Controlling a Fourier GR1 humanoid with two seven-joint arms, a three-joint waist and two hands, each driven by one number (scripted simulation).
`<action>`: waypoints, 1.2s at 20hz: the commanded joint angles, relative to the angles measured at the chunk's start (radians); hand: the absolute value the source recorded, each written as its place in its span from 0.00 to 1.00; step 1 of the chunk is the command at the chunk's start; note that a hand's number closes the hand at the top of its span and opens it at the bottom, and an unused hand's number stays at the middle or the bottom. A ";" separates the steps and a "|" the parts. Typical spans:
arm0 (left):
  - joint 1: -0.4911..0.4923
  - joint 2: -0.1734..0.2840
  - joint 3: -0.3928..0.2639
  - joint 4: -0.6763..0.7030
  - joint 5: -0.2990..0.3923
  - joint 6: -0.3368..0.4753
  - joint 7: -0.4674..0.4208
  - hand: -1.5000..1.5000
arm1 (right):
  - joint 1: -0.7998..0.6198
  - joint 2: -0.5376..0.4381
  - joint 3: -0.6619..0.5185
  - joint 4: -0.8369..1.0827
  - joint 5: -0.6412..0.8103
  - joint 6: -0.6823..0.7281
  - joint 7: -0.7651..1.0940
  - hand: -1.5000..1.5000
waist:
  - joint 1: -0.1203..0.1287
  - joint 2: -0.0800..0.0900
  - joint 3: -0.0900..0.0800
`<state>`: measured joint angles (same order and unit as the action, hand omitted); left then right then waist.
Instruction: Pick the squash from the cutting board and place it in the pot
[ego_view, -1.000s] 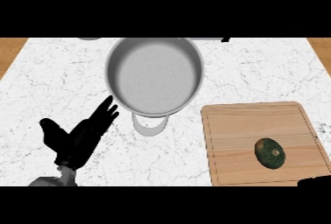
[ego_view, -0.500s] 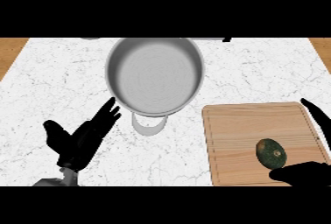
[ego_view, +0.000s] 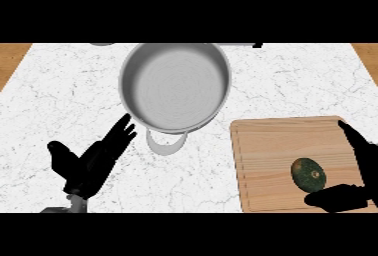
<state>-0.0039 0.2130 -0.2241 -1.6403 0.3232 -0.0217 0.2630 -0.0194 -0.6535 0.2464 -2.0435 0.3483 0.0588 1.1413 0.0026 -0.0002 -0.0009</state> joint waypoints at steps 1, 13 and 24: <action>-0.022 -0.002 0.014 0.001 -0.001 -0.014 -0.005 0.50 | 0.009 0.044 0.067 0.006 0.098 0.020 0.159 0.00 | -0.002 0.000 0.000; 0.020 -0.002 0.053 -0.060 0.004 -0.040 0.039 0.50 | 0.075 0.149 0.035 0.078 0.170 0.053 0.062 0.00 | -0.002 -0.001 0.001; 0.000 -0.068 0.037 -0.008 -0.073 -0.026 0.026 0.50 | 0.108 0.199 -0.054 0.172 0.203 0.101 -0.063 0.00 | -0.006 -0.001 0.001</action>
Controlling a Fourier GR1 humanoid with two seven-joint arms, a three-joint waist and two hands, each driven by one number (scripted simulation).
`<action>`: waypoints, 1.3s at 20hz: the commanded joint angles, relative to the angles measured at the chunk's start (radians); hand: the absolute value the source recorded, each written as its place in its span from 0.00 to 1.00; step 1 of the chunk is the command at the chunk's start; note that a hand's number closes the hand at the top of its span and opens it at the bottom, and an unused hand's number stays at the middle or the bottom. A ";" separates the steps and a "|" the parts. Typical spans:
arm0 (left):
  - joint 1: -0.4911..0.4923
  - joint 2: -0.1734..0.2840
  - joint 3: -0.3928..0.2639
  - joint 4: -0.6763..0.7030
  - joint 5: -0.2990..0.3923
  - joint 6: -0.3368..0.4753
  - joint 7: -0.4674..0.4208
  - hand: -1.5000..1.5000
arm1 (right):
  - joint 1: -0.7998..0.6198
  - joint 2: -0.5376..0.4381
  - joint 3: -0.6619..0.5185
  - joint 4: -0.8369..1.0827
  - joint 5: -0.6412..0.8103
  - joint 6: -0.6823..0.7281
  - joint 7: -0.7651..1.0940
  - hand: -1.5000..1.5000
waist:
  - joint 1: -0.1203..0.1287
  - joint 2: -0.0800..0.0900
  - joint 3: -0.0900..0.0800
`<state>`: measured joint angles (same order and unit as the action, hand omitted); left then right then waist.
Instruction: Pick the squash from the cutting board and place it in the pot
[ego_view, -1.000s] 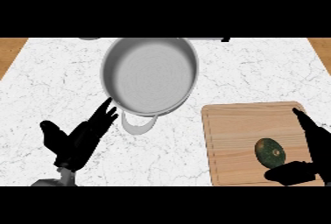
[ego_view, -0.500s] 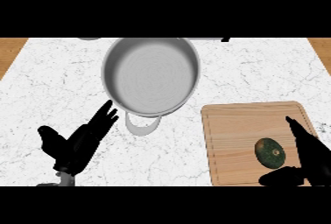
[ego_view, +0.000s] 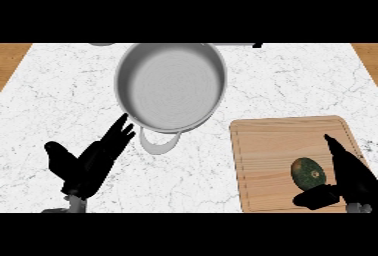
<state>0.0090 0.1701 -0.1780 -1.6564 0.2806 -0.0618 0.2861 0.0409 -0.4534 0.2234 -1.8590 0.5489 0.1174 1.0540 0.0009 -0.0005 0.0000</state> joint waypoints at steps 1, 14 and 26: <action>-0.031 -0.016 0.011 0.022 -0.017 -0.010 -0.007 0.50 | 0.002 0.042 0.002 0.043 0.039 0.035 0.047 0.00 | -0.002 0.000 0.000; -0.063 -0.058 0.058 0.123 -0.054 -0.050 -0.057 0.50 | 0.011 0.113 -0.063 0.132 0.050 0.042 -0.222 1.00 | -0.004 0.001 0.000; -0.052 -0.047 0.066 0.022 -0.045 -0.064 0.022 0.50 | -0.058 0.244 0.220 0.167 0.304 -0.018 -0.324 1.00 | 0.006 0.001 0.000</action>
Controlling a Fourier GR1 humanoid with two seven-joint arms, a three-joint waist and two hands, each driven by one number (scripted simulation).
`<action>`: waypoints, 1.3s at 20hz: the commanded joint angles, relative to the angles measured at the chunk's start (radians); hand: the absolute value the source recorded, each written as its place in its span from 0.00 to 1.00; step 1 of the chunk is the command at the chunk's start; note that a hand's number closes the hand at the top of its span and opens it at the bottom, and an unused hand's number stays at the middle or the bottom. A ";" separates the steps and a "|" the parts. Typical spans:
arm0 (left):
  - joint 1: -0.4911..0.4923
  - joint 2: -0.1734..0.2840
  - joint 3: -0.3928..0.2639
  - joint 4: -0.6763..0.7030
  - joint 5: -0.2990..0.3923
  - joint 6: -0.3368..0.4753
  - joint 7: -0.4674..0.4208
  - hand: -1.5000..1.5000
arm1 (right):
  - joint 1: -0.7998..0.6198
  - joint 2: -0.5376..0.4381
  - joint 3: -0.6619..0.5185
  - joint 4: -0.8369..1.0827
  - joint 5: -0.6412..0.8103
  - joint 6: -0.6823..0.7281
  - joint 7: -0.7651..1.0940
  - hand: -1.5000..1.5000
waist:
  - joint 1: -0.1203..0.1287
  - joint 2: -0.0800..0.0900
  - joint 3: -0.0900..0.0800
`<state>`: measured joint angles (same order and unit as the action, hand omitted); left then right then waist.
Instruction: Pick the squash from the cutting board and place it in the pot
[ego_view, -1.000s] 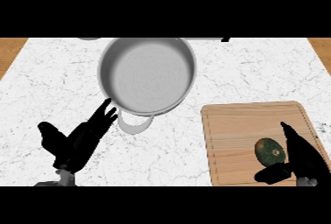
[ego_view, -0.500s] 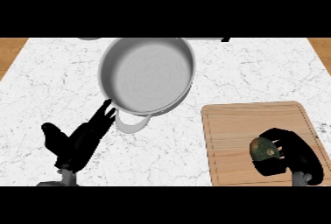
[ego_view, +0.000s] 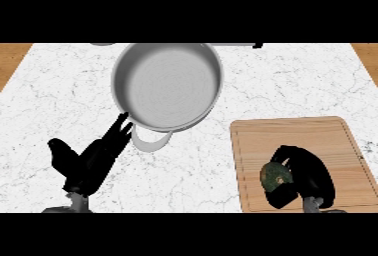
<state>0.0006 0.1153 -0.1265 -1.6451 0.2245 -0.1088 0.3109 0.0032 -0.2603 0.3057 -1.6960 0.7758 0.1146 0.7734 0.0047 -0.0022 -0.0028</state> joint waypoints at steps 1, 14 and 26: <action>-0.016 0.012 0.005 -0.017 0.034 -0.028 0.039 0.50 | -0.059 0.079 0.182 0.027 0.098 0.000 -0.031 1.00 | 0.013 0.002 0.003; 0.008 -0.006 0.023 -0.002 -0.010 -0.011 -0.008 0.50 | -0.021 0.088 0.325 -0.268 0.451 0.010 0.193 1.00 | -0.015 -0.002 0.002; 0.014 -0.022 0.014 -0.019 -0.009 -0.024 -0.007 0.50 | -0.263 0.244 0.414 -0.648 0.592 0.257 0.245 1.00 | 0.000 0.000 0.002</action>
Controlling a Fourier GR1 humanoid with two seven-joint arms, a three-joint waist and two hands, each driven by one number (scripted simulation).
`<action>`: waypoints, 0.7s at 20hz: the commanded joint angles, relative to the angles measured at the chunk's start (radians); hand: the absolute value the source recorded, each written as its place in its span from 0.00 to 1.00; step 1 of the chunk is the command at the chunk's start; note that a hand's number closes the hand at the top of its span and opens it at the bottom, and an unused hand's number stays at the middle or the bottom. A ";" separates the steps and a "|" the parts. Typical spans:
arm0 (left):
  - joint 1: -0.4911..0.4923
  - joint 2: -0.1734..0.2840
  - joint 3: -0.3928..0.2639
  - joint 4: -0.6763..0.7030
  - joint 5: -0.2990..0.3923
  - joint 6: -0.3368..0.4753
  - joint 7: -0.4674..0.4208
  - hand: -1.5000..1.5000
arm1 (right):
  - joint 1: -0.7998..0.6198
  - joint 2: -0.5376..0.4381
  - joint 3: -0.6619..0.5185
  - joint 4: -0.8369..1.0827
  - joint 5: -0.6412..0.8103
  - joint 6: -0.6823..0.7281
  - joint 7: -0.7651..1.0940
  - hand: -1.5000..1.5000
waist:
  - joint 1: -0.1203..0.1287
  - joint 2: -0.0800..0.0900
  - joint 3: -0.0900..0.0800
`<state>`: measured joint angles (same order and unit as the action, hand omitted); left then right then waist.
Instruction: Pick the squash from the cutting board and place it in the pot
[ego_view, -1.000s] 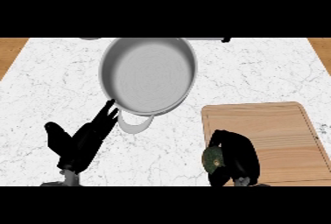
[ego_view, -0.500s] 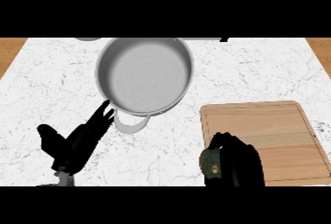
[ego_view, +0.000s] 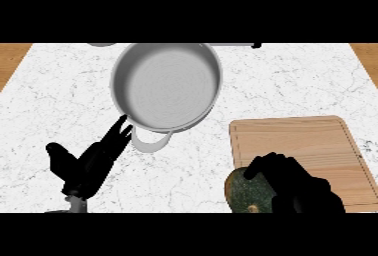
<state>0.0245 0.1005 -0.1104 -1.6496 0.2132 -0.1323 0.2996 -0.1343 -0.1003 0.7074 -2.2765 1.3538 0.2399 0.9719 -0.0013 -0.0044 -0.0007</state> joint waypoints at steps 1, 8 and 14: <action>-0.031 0.015 0.021 -0.020 0.020 -0.010 0.036 0.50 | -0.169 0.095 -0.062 -0.088 -0.020 0.163 0.028 1.00 | 0.006 0.003 0.000; -0.015 -0.007 0.005 0.004 0.016 -0.026 0.014 0.50 | -0.483 0.099 -0.181 -0.037 -0.266 0.193 0.185 1.00 | 0.011 0.003 -0.001; -0.021 -0.023 -0.016 -0.013 -0.002 -0.009 0.035 0.50 | -0.780 0.100 -0.339 0.283 -0.411 0.079 0.235 1.00 | 0.028 0.003 -0.002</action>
<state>0.0001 0.0937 -0.1039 -1.6550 0.2181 -0.1416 0.3348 -0.7259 -0.0099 0.4509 -2.1196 1.0443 0.3049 1.0462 0.0194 -0.0005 -0.0017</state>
